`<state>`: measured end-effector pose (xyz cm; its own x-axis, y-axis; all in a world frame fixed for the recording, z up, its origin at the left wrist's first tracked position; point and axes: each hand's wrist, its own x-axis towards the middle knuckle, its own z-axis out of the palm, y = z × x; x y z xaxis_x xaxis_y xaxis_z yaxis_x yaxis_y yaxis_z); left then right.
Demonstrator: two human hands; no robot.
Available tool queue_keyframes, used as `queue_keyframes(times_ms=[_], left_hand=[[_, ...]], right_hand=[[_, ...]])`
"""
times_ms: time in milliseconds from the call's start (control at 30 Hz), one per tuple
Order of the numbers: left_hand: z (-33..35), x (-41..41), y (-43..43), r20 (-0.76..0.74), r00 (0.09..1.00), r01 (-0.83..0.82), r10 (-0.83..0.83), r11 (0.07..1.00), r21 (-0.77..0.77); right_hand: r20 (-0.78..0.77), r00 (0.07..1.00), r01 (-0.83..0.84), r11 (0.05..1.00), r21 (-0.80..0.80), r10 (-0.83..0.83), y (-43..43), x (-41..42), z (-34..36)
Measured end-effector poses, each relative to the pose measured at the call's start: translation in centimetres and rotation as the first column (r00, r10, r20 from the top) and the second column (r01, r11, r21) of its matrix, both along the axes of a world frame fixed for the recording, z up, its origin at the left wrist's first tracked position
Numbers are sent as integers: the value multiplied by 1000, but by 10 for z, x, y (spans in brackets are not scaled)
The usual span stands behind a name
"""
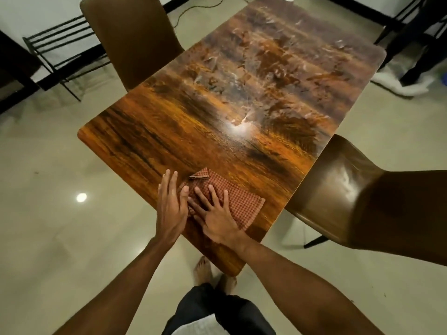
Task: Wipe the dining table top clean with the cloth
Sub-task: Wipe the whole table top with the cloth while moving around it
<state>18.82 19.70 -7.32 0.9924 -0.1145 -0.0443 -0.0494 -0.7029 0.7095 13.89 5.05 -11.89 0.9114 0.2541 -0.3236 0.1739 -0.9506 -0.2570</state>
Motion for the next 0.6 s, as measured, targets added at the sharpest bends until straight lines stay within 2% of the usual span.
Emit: queue_keyframes(times_ms=[167, 267, 333, 400, 500, 533, 600], left_hand=[[-4, -21, 26, -18, 992, -121, 121, 992, 21], [-5, -37, 20, -57, 987, -150, 150, 989, 12], [-5, -43, 9, -63, 986, -153, 153, 988, 15], [-5, -49, -7, -70, 985, -155, 156, 988, 23], [-6, -56, -40, -65, 985, -160, 162, 987, 32], [-6, -57, -54, -56, 983, -172, 175, 984, 43], [-6, -61, -84, -27, 977, -207, 210, 976, 72]], right_hand=[[12, 985, -174, 984, -39, 174, 11, -56, -7], [-12, 966, -259, 966, -29, 258, -24, -117, -10], [-34, 954, -300, 954, -24, 299, -60, -122, -7], [-17, 968, -252, 967, -24, 252, -97, -94, -5], [-54, 998, 35, 999, -36, -37, -136, -45, 0], [-62, 995, 80, 996, -46, -83, -144, -37, -2], [-41, 999, 6, 999, -44, -8, -151, -41, -4]])
